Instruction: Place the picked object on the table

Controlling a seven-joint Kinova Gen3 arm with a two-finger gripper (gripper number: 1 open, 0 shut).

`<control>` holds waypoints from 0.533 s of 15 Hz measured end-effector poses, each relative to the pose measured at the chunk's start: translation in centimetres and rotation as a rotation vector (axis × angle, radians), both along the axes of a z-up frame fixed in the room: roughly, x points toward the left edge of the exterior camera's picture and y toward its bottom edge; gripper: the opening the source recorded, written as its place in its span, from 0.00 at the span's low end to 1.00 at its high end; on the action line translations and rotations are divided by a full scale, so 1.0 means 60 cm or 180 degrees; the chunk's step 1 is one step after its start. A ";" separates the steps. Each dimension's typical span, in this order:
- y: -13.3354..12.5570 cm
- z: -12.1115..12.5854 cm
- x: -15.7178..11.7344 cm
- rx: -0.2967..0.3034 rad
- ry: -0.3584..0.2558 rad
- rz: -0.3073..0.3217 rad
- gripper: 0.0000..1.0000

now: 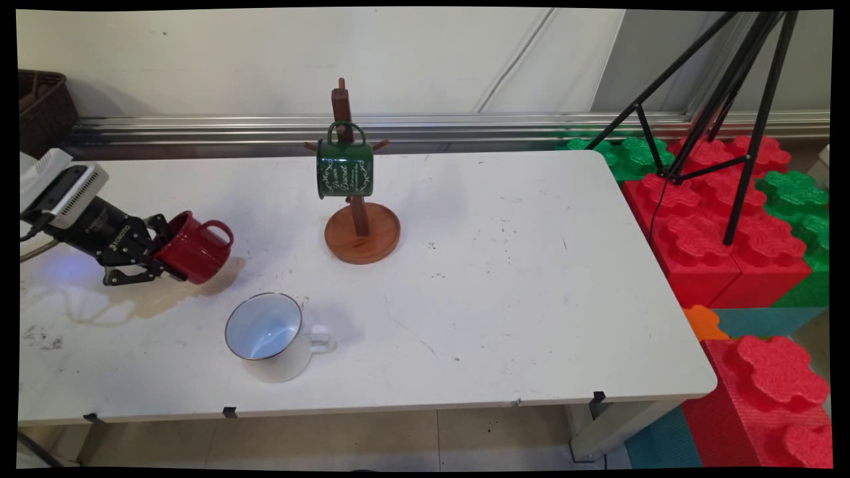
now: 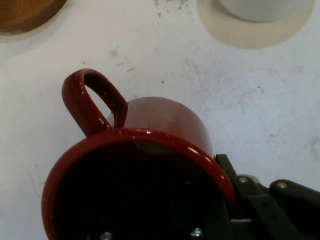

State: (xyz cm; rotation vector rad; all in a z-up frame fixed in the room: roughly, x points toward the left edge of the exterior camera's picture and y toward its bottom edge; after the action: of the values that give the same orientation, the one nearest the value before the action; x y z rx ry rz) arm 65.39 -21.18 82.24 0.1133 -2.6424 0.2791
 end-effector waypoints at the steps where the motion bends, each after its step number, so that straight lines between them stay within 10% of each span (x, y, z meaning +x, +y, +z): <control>1: -0.002 -0.001 -0.002 -0.0007 -0.0024 -0.0017 0.00; 8: -0.005 -0.006 -0.012 -0.0029 -0.0165 -0.0164 0.00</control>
State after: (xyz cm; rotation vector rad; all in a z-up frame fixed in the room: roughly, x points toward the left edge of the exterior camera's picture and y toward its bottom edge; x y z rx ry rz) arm 64.69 -21.50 81.89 0.0356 -2.6906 0.2802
